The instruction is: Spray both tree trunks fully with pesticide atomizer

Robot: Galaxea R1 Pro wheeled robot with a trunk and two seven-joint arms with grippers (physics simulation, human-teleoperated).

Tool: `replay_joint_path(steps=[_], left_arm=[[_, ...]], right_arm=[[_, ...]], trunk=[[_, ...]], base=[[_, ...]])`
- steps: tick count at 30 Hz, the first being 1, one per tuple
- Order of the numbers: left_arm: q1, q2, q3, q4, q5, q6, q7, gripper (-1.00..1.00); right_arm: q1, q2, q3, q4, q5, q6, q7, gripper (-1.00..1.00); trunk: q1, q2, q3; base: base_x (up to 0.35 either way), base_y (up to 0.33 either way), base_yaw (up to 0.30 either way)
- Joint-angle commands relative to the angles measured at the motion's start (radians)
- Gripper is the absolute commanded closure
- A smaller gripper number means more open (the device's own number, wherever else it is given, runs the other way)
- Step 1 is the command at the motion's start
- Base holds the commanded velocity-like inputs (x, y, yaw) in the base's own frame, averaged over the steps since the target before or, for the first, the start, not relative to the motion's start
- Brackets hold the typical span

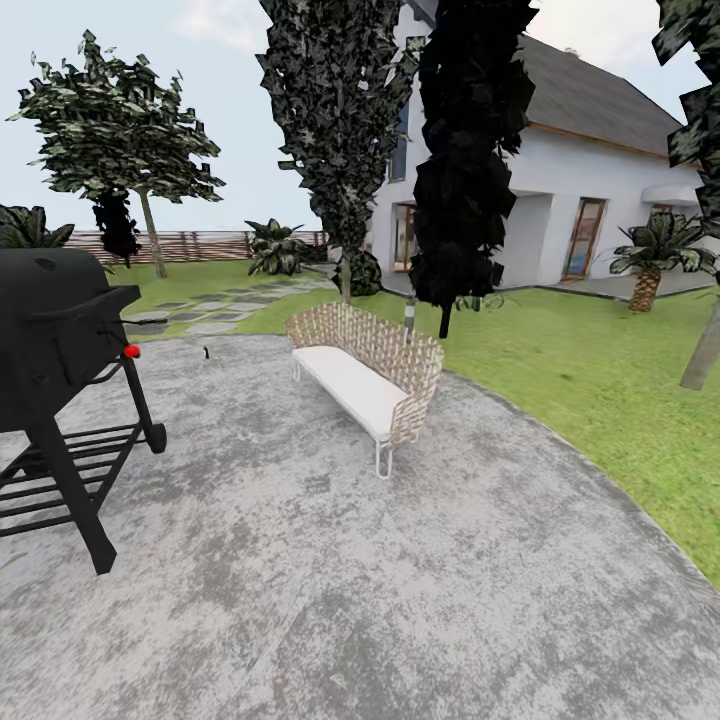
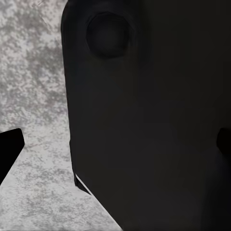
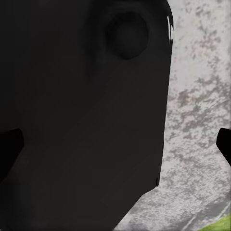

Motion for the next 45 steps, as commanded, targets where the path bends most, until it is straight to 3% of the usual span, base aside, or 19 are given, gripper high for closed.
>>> replay_joint_path(steps=[1, 8, 15, 31, 32, 38, 42, 45], left_arm=[[0.003, -0.001, 0.000, -0.002, -0.003, 0.006, 0.000, -1.00], [0.004, -0.001, -0.002, -0.002, -0.001, 0.015, 0.000, -1.00], [0.001, 0.005, 0.000, -0.015, 0.009, 0.000, 0.001, -1.00], [-0.024, 0.017, 0.000, -0.105, 0.008, -0.090, 0.012, -1.00], [-0.028, 0.017, 0.001, -0.184, 0.008, -0.223, 0.012, -1.00], [-0.039, 0.015, 0.002, -0.313, 0.008, -0.225, 0.012, -1.00], [-0.065, 0.012, 0.002, -0.427, 0.009, -0.223, 0.014, -1.00], [-0.092, 0.012, 0.008, -0.448, 0.009, -0.221, 0.016, -1.00]], right_arm=[[-0.003, 0.006, 0.003, -0.006, 0.000, 0.006, -0.003, -1.00], [-0.003, 0.032, 0.006, -0.032, 0.000, 0.012, -0.003, -1.00], [-0.003, 0.033, 0.007, -0.048, 0.001, -0.007, -0.005, -1.00], [-0.007, -0.049, 0.002, -0.113, 0.001, -0.096, -0.006, -1.00], [-0.010, -0.050, 0.001, -0.329, 0.001, -0.374, -0.006, -1.00], [-0.020, -0.052, 0.000, -0.434, -0.001, -0.384, -0.006, -1.00], [-0.075, -0.052, 0.001, -0.490, 0.000, -0.387, -0.003, -1.00], [-0.093, -0.052, 0.004, -0.493, 0.003, -0.387, 0.002, -1.00]], trunk=[[0.000, 0.000, 0.000], [0.000, 0.000, 0.000], [0.000, 0.000, 0.000], [0.000, 0.000, 0.000], [0.000, 0.000, 0.000], [0.000, 0.000, 0.000], [0.000, 0.000, 0.000], [0.000, 0.000, 0.000]], base=[[0.000, 0.000, 0.000], [0.000, 0.000, 0.000], [0.000, 0.000, 0.000], [0.000, 0.000, 0.000], [0.000, 0.000, 0.000], [0.000, 0.000, 0.000], [0.002, 0.000, 0.000], [0.093, 0.000, 0.000]])
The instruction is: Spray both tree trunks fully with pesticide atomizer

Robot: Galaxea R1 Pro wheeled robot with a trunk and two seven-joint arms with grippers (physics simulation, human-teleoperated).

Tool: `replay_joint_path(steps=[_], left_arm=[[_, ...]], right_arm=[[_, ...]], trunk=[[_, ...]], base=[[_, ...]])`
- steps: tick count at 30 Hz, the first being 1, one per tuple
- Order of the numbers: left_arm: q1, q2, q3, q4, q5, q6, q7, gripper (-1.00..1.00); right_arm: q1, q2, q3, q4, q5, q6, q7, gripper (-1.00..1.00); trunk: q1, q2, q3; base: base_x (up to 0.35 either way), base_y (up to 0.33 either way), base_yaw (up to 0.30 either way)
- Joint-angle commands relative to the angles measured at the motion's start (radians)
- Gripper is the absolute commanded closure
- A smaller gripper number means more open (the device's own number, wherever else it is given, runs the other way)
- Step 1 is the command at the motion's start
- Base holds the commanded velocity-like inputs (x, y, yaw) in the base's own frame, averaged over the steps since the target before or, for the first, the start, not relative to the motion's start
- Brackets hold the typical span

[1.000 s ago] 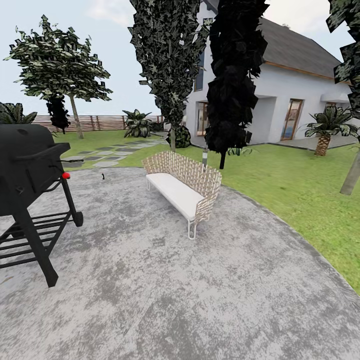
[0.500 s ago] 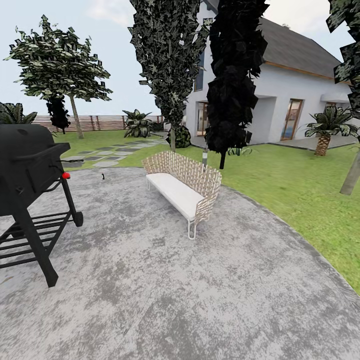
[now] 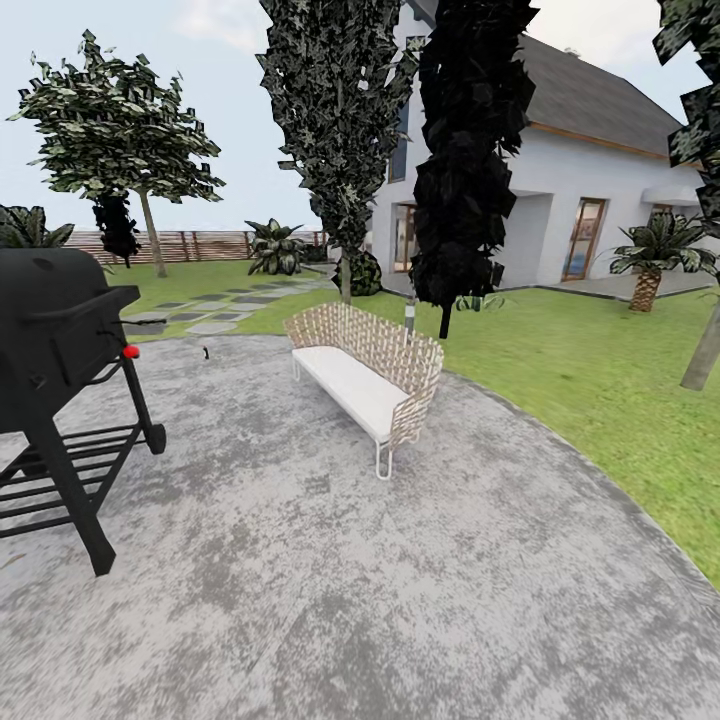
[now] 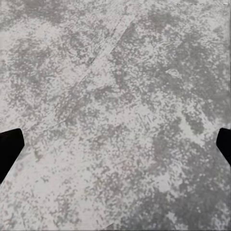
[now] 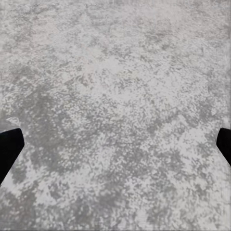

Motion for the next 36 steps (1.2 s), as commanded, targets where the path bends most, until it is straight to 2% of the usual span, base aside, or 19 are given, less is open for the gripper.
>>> replay_joint_path(steps=[1, 3, 7, 9, 15, 22, 27, 31, 36], left_arm=[[-0.008, 0.001, 0.013, -0.005, 0.000, -0.001, 0.000, -1.00], [-0.015, 0.002, 0.045, -0.006, 0.001, -0.003, 0.000, -1.00], [-0.016, 0.004, 0.168, -0.004, -0.001, -0.021, -0.011, -1.00], [-0.014, 0.004, 0.187, -0.003, -0.006, -0.023, -0.014, -1.00], [-0.012, 0.001, 0.200, -0.002, -0.016, -0.025, -0.019, -1.00], [-0.012, 0.003, 0.200, -0.003, -0.019, -0.025, -0.019, -1.00], [-0.011, 0.000, 0.199, -0.003, -0.053, -0.026, -0.019, -1.00], [-0.011, -0.001, 0.198, -0.003, -0.074, -0.026, -0.019, -1.00], [-0.011, -0.002, 0.198, -0.002, -0.078, -0.024, -0.019, -1.00]], right_arm=[[-0.005, 0.000, 0.001, -0.001, 0.001, 0.000, 0.002, -1.00], [-0.009, 0.000, 0.003, -0.002, 0.002, 0.000, 0.003, -1.00], [-0.013, -0.002, 0.004, -0.002, 0.003, 0.000, 0.004, -1.00], [-0.013, -0.002, 0.004, -0.002, 0.004, 0.000, 0.004, -1.00], [-0.014, -0.001, 0.006, 0.025, 0.003, 0.000, 0.001, -1.00], [-0.014, 0.000, 0.007, 0.028, 0.003, 0.000, 0.001, -1.00], [-0.014, 0.000, 0.007, 0.028, 0.003, -0.001, 0.000, -1.00], [-0.014, 0.000, 0.007, 0.028, 0.003, 0.000, 0.000, -1.00], [-0.014, 0.000, 0.007, 0.028, 0.003, 0.000, 0.000, -1.00]], trunk=[[0.000, 0.000, 0.000], [0.000, 0.000, 0.000], [0.000, 0.000, 0.000], [0.000, 0.000, -0.002], [0.000, 0.000, -0.007], [0.000, 0.000, -0.014], [0.000, 0.000, -0.019], [0.015, -0.028, -0.036], [0.034, -0.063, -0.056]], base=[[0.204, 0.000, 0.000], [0.259, 0.000, 0.000], [0.310, 0.000, 0.019], [0.328, 0.000, 0.105], [0.305, 0.000, 0.178], [0.046, 0.000, 0.215], [0.003, 0.000, 0.218], [0.001, 0.000, 0.219], [0.000, 0.000, 0.212]])
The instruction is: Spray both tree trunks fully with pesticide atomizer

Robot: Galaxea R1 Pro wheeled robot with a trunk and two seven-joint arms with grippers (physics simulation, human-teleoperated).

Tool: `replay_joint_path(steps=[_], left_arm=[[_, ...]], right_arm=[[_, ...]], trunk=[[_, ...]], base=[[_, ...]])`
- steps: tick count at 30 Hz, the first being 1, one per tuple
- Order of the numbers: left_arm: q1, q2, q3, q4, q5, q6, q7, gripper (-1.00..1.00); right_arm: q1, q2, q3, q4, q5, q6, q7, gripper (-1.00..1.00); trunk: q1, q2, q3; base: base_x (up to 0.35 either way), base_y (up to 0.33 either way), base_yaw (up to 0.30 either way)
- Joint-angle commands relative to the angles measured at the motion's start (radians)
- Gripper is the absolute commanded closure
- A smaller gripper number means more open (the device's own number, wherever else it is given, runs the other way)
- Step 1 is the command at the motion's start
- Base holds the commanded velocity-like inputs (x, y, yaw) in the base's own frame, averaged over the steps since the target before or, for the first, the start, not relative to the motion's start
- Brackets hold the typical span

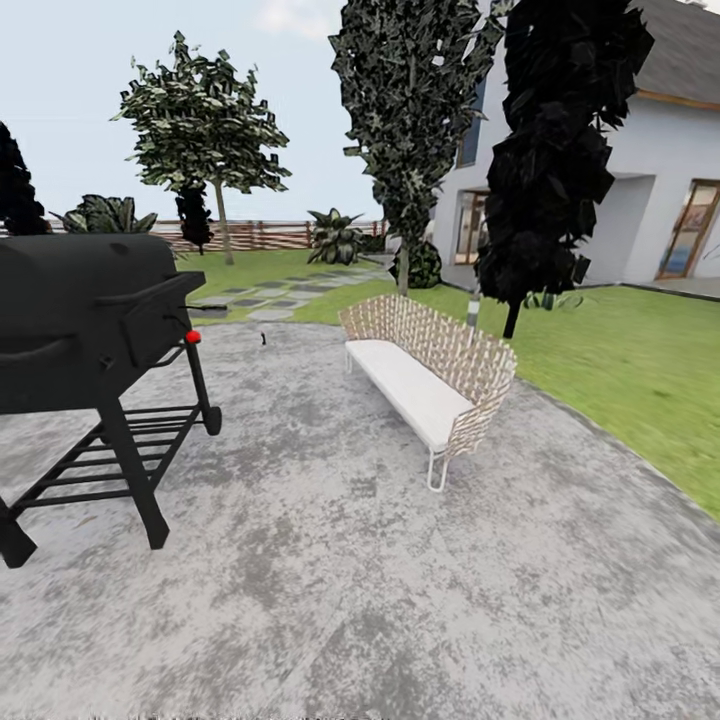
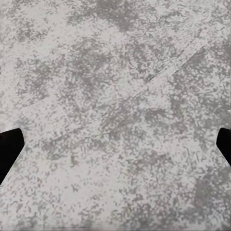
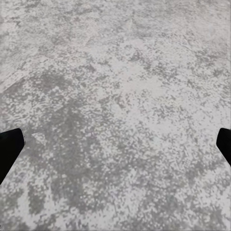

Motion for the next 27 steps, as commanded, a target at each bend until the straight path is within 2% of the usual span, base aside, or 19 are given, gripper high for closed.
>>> replay_joint_path(steps=[1, 9, 12, 14, 17, 23, 27], left_arm=[[0.000, -0.001, 0.000, 0.000, -0.001, 0.001, 0.000, -1.00], [-0.012, -0.008, 0.006, -0.010, 0.001, 0.011, 0.006, -1.00], [-0.034, -0.013, 0.007, -0.023, -0.001, 0.015, 0.011, -1.00], [-0.060, -0.009, 0.007, -0.019, 0.000, 0.016, 0.013, -1.00], [-0.066, -0.004, 0.010, -0.013, 0.001, 0.012, 0.014, -1.00], [-0.065, -0.001, 0.013, 0.065, 0.003, 0.001, 0.014, -1.00], [-0.064, -0.002, 0.010, 0.079, -0.001, -0.001, 0.014, -1.00]], right_arm=[[0.000, 0.000, 0.000, 0.000, 0.000, 0.000, 0.000, -1.00], [0.000, 0.000, 0.000, -0.001, -0.001, 0.001, 0.004, -1.00], [0.000, 0.000, 0.000, -0.001, -0.001, 0.000, 0.004, -1.00], [0.000, 0.000, 0.000, -0.002, -0.001, -0.001, 0.004, -1.00], [0.000, 0.000, 0.001, -0.002, -0.001, -0.001, 0.004, -1.00], [0.000, 0.000, 0.002, -0.002, -0.001, -0.001, 0.004, -1.00], [0.000, 0.001, 0.002, -0.001, 0.000, -0.001, 0.004, -1.00]], trunk=[[0.004, -0.007, -0.004], [0.035, -0.063, -0.030], [0.046, -0.084, -0.039], [0.054, -0.098, -0.045], [0.065, -0.119, -0.052], [0.088, -0.161, -0.064], [0.104, -0.189, -0.072]], base=[[0.000, 0.000, 0.126], [0.000, 0.000, 0.024], [0.000, 0.000, 0.002], [0.000, 0.000, 0.003], [0.000, 0.000, 0.057], [0.000, 0.000, 0.155], [0.000, 0.000, 0.186]])
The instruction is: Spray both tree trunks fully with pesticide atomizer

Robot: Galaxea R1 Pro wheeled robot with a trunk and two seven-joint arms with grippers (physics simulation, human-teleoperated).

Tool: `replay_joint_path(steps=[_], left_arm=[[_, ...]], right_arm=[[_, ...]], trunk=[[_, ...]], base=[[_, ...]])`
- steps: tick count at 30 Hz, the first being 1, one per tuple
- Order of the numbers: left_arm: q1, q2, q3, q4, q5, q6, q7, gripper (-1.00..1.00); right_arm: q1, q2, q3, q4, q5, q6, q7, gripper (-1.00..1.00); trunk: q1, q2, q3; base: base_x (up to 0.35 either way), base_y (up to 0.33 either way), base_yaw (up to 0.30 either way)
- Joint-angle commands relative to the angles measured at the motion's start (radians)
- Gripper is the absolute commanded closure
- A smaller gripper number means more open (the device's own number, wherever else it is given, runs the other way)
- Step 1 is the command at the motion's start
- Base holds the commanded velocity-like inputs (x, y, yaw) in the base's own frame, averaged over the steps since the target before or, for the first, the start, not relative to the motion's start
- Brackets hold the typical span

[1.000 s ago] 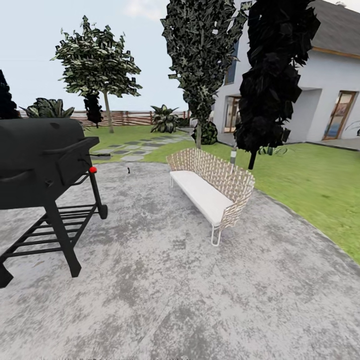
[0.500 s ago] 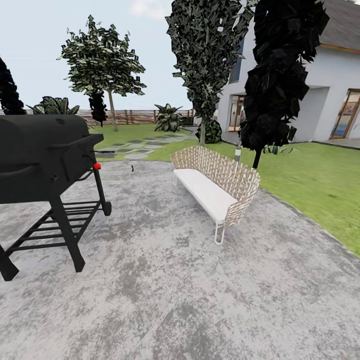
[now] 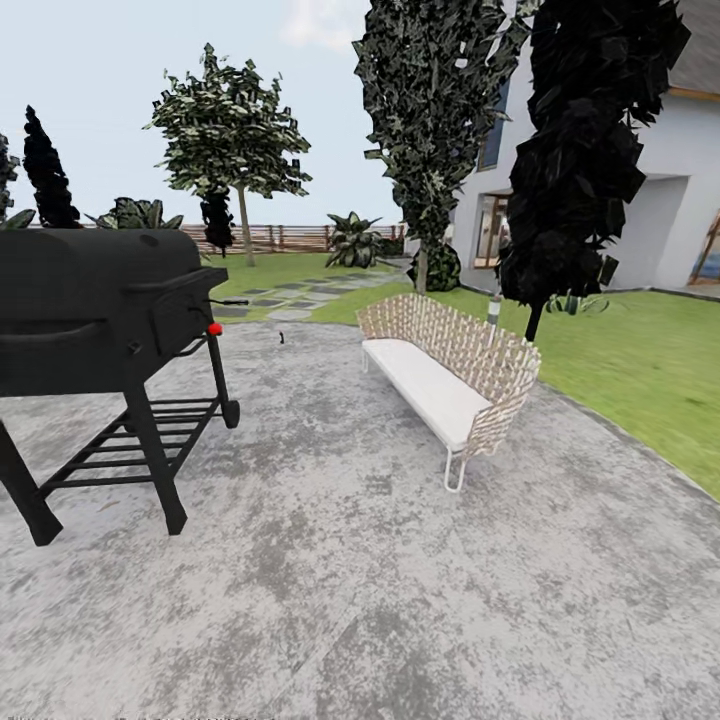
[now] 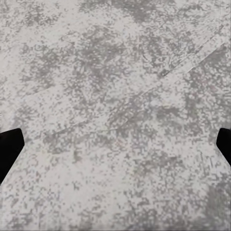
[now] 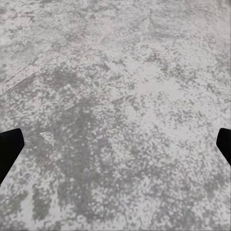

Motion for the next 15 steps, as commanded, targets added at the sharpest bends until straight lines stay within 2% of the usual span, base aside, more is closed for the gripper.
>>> replay_joint_path(steps=[1, 11, 15], left_arm=[[0.000, 0.000, -0.001, 0.002, 0.000, 0.000, 0.000, -1.00], [0.000, 0.001, 0.004, 0.004, 0.003, 0.000, 0.001, -1.00], [-0.001, 0.002, 0.005, 0.004, 0.005, 0.000, 0.001, -1.00]], right_arm=[[0.000, 0.001, 0.000, 0.000, 0.000, 0.000, 0.000, -1.00], [0.000, 0.001, 0.001, 0.000, 0.000, 0.000, 0.000, -1.00], [0.000, 0.001, 0.001, 0.001, 0.000, 0.000, 0.000, -1.00]], trunk=[[0.004, -0.007, -0.002], [0.042, -0.077, -0.022], [0.058, -0.105, -0.034]], base=[[0.000, 0.000, 0.189], [0.000, 0.000, 0.190], [0.000, 0.000, 0.051]])
